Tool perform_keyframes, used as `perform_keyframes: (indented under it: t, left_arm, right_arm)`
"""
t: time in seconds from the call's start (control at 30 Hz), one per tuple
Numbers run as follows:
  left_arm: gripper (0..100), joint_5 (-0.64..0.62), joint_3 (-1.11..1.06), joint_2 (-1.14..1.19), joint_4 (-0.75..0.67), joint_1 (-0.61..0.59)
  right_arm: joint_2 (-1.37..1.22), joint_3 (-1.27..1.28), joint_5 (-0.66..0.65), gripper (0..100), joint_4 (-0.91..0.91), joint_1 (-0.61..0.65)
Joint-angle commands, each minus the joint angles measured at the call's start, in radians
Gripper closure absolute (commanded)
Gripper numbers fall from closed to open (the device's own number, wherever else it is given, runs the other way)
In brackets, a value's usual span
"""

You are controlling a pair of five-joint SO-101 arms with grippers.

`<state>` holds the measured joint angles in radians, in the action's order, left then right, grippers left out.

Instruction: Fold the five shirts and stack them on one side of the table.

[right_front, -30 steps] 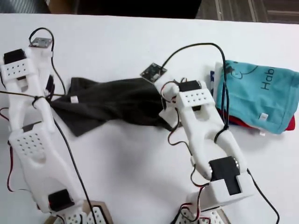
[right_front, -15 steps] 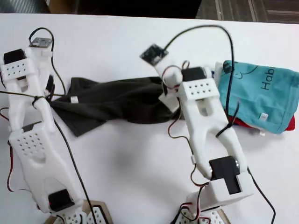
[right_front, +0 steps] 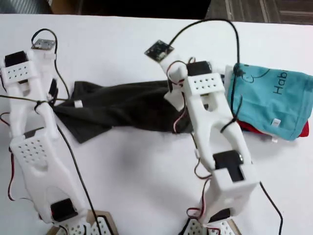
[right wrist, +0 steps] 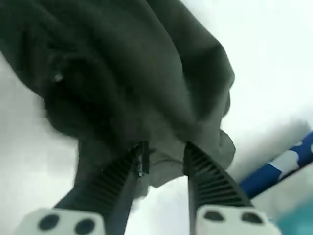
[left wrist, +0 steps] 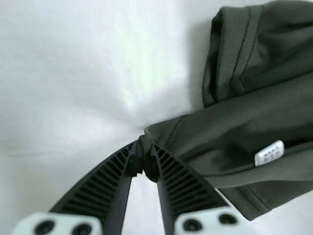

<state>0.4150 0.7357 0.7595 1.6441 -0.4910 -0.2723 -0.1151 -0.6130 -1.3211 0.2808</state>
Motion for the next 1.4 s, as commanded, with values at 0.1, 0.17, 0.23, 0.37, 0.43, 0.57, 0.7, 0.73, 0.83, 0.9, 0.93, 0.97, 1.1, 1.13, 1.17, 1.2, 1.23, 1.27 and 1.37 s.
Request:
perform_keyframes:
  t: [0.1,0.17,0.23,0.37,0.43,0.57,0.7,0.73,0.83,0.9,0.93,0.97,1.1,1.13,1.17,1.2,1.23,1.27,1.37]
  left_arm:
    - [97,-0.003,0.008,-0.008,-0.005,0.008]
    - [97,-0.003,0.010,-0.008,-0.008,0.008]
    - [97,-0.003,0.010,-0.008,-0.008,0.008]
    - [97,-0.003,0.010,-0.008,-0.008,0.008]
    - [97,-0.003,0.010,-0.008,-0.008,0.008]
    - [97,-0.002,0.008,-0.008,-0.008,0.017]
    - [97,-0.002,0.007,-0.006,-0.009,0.018]
    - [97,-0.002,0.007,-0.006,-0.009,0.018]
    - [97,-0.002,0.010,-0.006,-0.009,0.018]
    - [97,-0.002,0.008,-0.006,-0.009,0.018]
    - [97,-0.002,0.007,-0.006,-0.009,0.018]
    - [97,-0.002,0.007,-0.006,-0.009,0.018]
    - [97,-0.002,0.004,-0.006,-0.009,0.018]
    - [97,-0.002,0.004,-0.006,-0.009,0.018]
    - [97,-0.002,0.004,-0.006,-0.009,0.018]
    - [97,-0.002,0.004,-0.006,-0.009,0.018]
    - [97,-0.002,0.004,-0.006,-0.009,0.018]
    - [97,-0.002,0.004,-0.006,-0.009,0.018]
    - [97,-0.002,0.004,-0.006,-0.009,0.018]
  right_arm:
    - [-0.054,-0.005,0.003,88.6,0.047,-0.005]
    - [-0.048,0.000,0.000,88.5,0.018,-0.010]
    - [-0.027,-0.005,-0.003,88.4,-0.071,-0.008]
    - [0.077,0.041,-0.005,88.1,-0.196,0.002]
    - [0.156,0.115,-0.051,85.5,-0.202,0.005]
    - [0.355,0.350,-0.126,79.8,-0.199,0.065]
    - [0.558,0.571,-0.187,79.7,-0.185,0.174]
    - [0.596,0.617,-0.189,79.7,-0.173,0.203]
    - [0.659,0.741,-0.192,79.7,-0.111,0.288]
    - [0.653,0.809,-0.192,79.7,-0.064,0.329]
    - [0.645,0.839,-0.193,79.7,-0.031,0.344]
    - [0.634,0.865,-0.193,79.7,-0.001,0.360]
    - [0.567,0.904,-0.193,79.7,0.090,0.375]
    - [0.547,0.902,-0.193,79.7,0.104,0.374]
    - [0.527,0.902,-0.193,79.7,0.116,0.374]
    - [0.506,0.902,-0.193,79.7,0.131,0.374]
    - [0.486,0.902,-0.193,79.7,0.145,0.374]
    - [0.466,0.902,-0.193,79.7,0.162,0.374]
    - [0.412,0.902,-0.190,79.7,0.223,0.372]
